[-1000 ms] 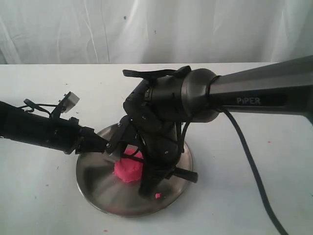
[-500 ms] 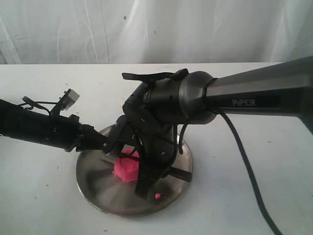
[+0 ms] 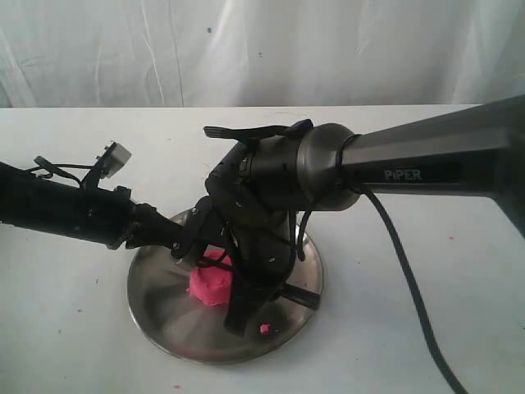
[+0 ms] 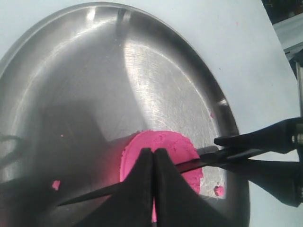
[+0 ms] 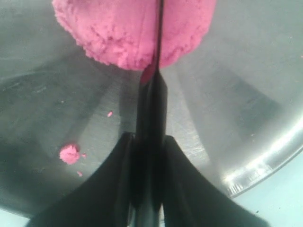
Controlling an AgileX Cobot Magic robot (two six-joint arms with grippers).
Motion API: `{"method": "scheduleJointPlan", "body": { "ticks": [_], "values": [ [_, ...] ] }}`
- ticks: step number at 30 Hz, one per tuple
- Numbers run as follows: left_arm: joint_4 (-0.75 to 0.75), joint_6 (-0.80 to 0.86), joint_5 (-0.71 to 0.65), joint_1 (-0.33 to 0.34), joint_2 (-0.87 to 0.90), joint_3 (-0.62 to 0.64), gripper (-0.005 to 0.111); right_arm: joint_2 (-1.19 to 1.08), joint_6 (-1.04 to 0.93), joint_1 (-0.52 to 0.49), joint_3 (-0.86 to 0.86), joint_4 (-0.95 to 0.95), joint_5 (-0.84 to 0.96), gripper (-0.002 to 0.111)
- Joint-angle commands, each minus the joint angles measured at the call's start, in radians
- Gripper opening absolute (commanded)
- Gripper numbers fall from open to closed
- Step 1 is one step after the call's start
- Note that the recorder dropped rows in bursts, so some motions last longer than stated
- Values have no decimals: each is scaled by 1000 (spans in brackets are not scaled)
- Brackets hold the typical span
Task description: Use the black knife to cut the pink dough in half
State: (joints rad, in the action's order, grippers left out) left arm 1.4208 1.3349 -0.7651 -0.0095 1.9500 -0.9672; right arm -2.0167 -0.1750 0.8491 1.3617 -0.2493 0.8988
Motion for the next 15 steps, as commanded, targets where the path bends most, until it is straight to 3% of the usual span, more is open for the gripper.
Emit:
{"method": "scheduleJointPlan", "body": {
  "ticks": [1, 15],
  "values": [
    [6, 7, -11, -2, 28, 0, 0, -1, -8, 7, 3, 5, -5, 0],
    [13, 7, -29, -2, 82, 0, 0, 1, -8, 7, 3, 5, -9, 0]
  ]
}}
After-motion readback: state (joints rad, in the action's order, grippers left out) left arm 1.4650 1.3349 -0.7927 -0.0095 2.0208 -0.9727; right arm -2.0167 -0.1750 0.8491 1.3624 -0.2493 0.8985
